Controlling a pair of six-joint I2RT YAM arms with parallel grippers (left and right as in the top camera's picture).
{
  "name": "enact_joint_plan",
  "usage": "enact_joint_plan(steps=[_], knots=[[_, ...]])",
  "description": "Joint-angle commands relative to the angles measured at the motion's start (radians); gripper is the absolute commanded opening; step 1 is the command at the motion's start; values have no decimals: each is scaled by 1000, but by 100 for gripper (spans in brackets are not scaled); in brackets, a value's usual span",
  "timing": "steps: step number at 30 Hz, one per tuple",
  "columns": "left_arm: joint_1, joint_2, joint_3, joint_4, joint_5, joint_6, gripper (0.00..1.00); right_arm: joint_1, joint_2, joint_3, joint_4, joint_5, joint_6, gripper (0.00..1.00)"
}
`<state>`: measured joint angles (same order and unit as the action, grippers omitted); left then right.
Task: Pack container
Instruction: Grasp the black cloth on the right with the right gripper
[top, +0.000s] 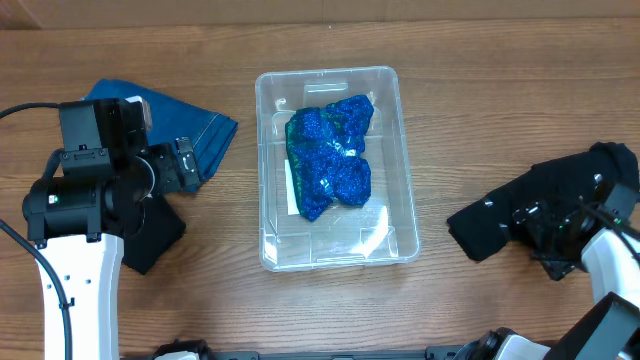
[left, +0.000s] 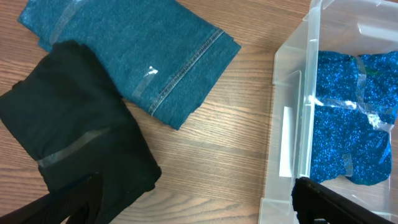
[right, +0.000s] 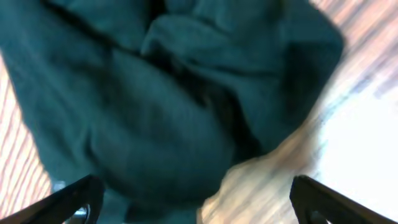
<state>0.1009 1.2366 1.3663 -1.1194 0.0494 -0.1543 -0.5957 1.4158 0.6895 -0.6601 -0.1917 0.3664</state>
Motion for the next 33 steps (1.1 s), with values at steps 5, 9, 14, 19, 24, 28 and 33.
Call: enact_joint_plan(steps=[5,9,14,19,24,28,33], knots=[[7,0,24,2,7,-11,100,15,5,-95,182,-182,0,92],[7,0,24,2,7,-11,100,97,7,-95,230,-221,0,46],[7,0,24,2,7,-11,100,162,5,-77,285,-251,-8,4],[7,0,24,1,7,-11,100,193,-49,90,209,-354,-42,4],[7,0,24,2,7,-10,100,333,-154,379,68,-353,-182,4],[7,0,24,2,7,-10,100,566,-180,600,-77,-362,-407,4],[7,0,24,1,7,-11,100,932,-155,638,-170,-264,-662,4]])
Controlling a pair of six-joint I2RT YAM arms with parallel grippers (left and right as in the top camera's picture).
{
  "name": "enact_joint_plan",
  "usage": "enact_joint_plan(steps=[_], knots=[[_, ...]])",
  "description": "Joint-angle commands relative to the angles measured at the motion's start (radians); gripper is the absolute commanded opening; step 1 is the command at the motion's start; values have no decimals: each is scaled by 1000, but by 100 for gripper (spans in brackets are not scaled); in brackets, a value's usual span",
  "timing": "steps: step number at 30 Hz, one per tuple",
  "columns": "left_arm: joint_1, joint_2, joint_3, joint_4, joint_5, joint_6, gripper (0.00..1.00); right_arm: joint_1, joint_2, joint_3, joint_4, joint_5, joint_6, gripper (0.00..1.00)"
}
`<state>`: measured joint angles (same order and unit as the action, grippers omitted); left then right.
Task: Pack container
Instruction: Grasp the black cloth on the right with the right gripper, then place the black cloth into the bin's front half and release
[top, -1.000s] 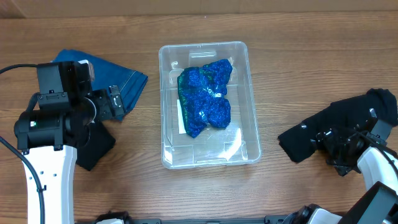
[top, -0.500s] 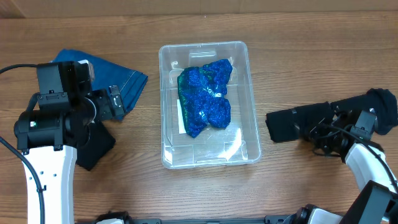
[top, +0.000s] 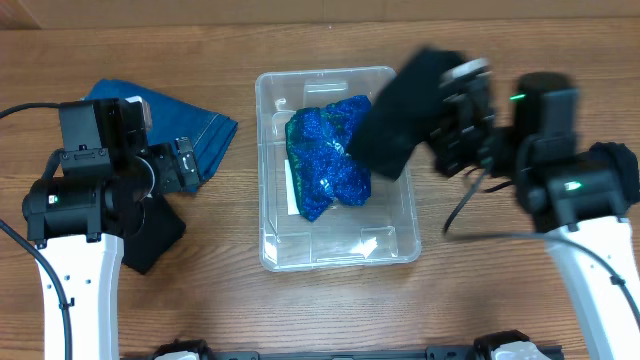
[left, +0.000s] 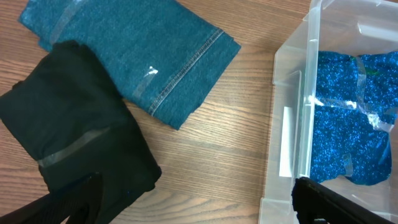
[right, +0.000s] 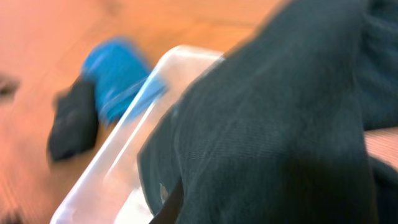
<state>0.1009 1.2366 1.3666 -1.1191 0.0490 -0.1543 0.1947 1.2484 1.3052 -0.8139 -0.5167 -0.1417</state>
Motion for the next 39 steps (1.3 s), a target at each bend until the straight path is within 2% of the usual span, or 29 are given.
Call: enact_joint_plan(steps=[1,3,7,11,15,19,22,25,27,33,36,39], knots=[[7,0,24,1,7,-11,100,191,30,23,-27,61,-154,4],[7,0,24,1,7,-11,100,293,88,23,-68,62,-154,4],[7,0,24,1,7,-10,100,382,224,23,-155,68,-206,4],[7,0,24,1,7,-10,100,410,320,22,-208,68,-242,4],[7,0,24,1,7,-10,100,412,325,22,-214,92,-316,4],[7,0,24,1,7,-10,100,412,325,22,-222,279,-375,4],[7,0,24,1,7,-10,100,430,325,23,-267,449,-583,4],[7,0,24,0,7,-10,100,476,325,26,-300,560,-893,4],[7,0,24,0,7,-10,100,516,325,26,-299,568,-986,4],[7,0,24,-3,7,-10,100,647,325,26,-424,551,-992,4],[7,0,24,-2,7,-10,100,657,325,25,-445,455,-992,4],[7,0,24,-3,7,-10,100,657,325,25,-428,444,-992,4]])
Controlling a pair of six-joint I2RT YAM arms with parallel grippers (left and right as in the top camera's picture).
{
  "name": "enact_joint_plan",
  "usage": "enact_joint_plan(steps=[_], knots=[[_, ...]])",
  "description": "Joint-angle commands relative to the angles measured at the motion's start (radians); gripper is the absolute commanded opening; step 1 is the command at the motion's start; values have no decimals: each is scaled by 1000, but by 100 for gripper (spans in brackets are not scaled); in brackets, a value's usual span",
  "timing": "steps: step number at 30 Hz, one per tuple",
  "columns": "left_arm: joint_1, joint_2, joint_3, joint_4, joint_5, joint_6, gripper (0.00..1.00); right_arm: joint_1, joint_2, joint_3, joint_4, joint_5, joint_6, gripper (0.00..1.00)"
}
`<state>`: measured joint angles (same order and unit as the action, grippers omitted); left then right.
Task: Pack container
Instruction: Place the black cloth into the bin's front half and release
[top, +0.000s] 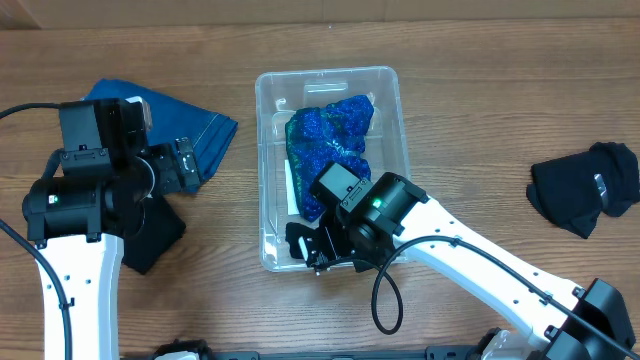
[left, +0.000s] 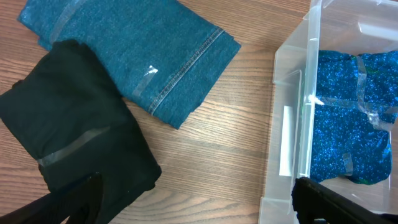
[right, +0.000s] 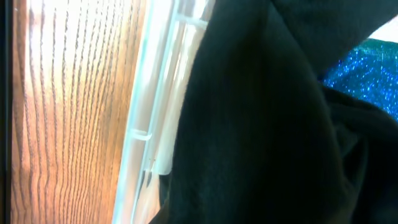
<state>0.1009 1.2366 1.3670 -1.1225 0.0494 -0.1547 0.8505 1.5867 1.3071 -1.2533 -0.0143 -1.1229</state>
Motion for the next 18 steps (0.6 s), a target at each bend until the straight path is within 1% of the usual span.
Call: enact_joint_plan(steps=[1,2,3,6,9,12,13,14,15,16,17,18], knots=[[7,0,23,0,7,-10,100,1,-13,23,22,-57,-11,4],[7,0,23,0,7,-10,100,-2,-13,23,47,-54,-5,20],[7,0,23,0,7,-10,100,-5,-13,23,87,-55,-2,100],[7,0,23,-2,7,-10,100,-28,-13,23,192,-51,16,100],[7,0,23,-5,6,-10,100,-53,-13,23,277,24,192,100],[7,0,23,-3,6,-10,100,-75,-14,24,340,178,405,100],[7,0,23,-3,7,-10,100,-81,-17,25,364,255,520,100],[7,0,23,-4,6,-10,100,-95,-28,37,381,347,695,100],[7,0,23,-4,6,-10,100,-105,-38,49,385,388,807,100],[7,0,23,-4,6,-10,100,-129,-57,71,382,427,957,100],[7,0,23,-4,7,-10,100,-167,-85,96,377,433,1076,100],[7,0,23,-4,6,-10,100,-208,-114,109,377,433,1144,100]])
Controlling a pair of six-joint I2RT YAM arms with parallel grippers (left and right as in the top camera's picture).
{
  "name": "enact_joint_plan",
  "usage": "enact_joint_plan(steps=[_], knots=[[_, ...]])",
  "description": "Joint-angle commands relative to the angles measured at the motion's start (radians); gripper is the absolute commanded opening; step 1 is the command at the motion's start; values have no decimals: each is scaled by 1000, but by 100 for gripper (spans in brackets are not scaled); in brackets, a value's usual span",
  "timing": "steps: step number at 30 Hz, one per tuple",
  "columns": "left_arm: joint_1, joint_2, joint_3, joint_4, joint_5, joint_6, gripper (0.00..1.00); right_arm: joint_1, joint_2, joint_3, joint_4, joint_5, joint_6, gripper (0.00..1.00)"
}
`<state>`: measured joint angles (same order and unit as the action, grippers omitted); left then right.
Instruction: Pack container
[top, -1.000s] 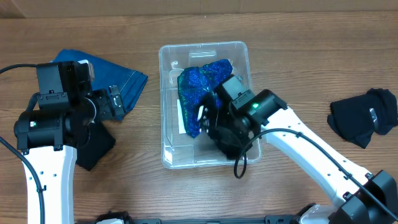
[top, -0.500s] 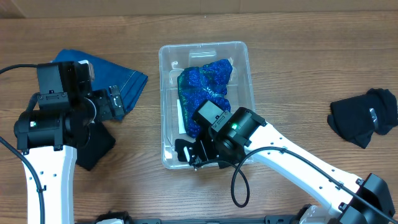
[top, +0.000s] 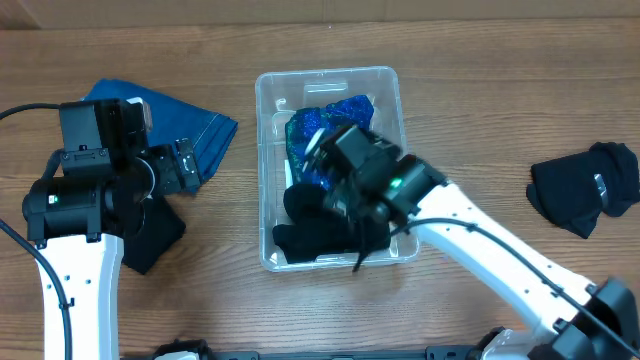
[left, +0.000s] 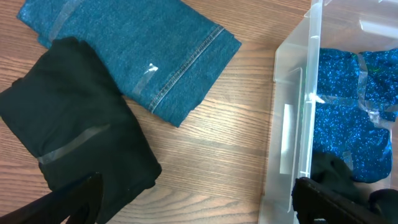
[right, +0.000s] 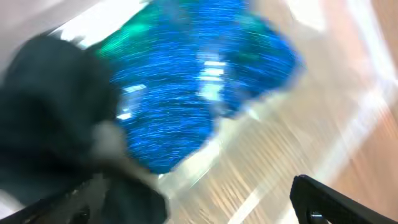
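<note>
A clear plastic container (top: 404, 150) stands mid-table. Inside lie a blue sparkly cloth (top: 335, 125) at the back and a black cloth (top: 310, 235) at the front. My right gripper (top: 340, 190) hovers over the container's middle; in the blurred right wrist view it (right: 198, 202) is open, with the blue sparkly cloth (right: 199, 87) and the black cloth (right: 50, 118) below. My left gripper (left: 196, 200) is open over bare wood left of the container (left: 292, 143), between a second black cloth (left: 74, 137) and the container wall.
A folded blue denim cloth (top: 195, 125) lies at the far left, and the second black cloth (top: 150, 235) sits partly under my left arm. A third black cloth (top: 580, 190) lies near the table's right edge.
My right gripper held the black cloth low at the container's front left. Now the cloth lies in the container's front, and the gripper is open over the container's middle. The left arm is unmoved.
My right gripper was open over a black pile at the table's right. Then it carried a black cloth above the container's right rim, leaving another one behind. Then it was down in the container's front with the cloth, which now lies there, released.
</note>
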<state>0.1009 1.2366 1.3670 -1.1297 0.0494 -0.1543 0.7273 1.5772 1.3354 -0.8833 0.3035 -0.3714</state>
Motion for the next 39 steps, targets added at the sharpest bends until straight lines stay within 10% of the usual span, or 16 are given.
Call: enact_joint_plan(steps=[1,14,30,32,34,37,39], knots=[[7,0,23,3,6,-10,100,-136,-135,88,9,114,447,100],[7,0,23,3,7,-10,100,-1380,24,86,-53,-448,582,100],[7,0,23,3,7,-11,100,-1536,482,84,5,-562,576,100],[7,0,23,3,7,-11,100,-1534,494,84,29,-673,520,88],[7,0,23,3,7,-11,100,-1532,493,85,61,-842,447,46],[7,0,23,0,7,-11,100,-1529,488,85,85,-971,422,11],[7,0,23,-3,7,-11,100,-1518,467,85,77,-1010,399,4]])
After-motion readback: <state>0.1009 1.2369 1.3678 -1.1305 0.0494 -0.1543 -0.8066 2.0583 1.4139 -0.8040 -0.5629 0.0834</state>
